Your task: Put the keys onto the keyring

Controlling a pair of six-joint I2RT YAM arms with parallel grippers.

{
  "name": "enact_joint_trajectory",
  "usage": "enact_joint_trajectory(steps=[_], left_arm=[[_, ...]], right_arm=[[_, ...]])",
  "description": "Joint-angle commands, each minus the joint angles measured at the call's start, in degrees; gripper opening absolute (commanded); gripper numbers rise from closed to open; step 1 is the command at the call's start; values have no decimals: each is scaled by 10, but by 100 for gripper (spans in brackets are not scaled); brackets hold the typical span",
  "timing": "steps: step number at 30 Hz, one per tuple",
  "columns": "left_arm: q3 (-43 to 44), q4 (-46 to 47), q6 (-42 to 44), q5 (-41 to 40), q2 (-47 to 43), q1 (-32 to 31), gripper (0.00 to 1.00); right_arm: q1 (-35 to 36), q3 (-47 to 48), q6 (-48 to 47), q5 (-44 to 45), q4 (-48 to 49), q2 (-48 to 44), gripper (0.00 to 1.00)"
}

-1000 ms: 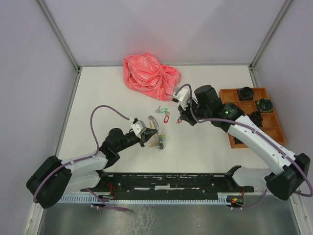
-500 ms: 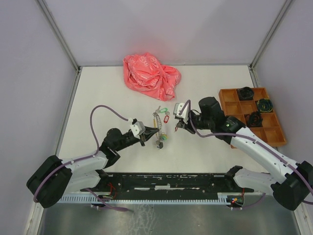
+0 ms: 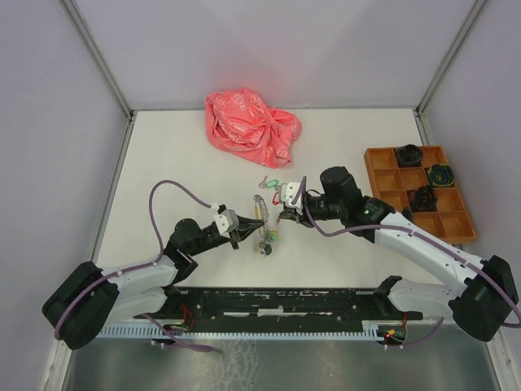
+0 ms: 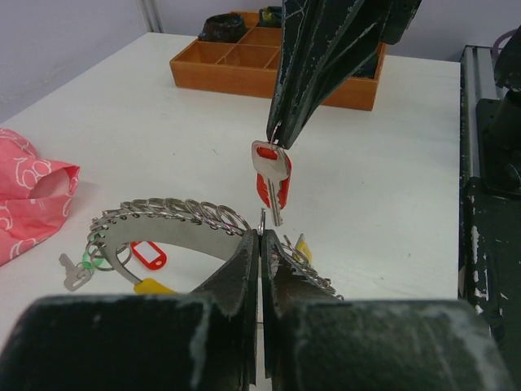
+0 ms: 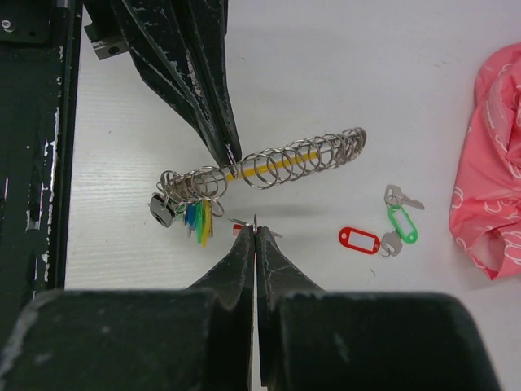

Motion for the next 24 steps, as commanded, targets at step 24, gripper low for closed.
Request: enact_joint_trajectory(steps=[24], left_arm=[[19,35,31,53,11,1,3]], right_arm=[[13,33,-62,-73,-37,64,1]])
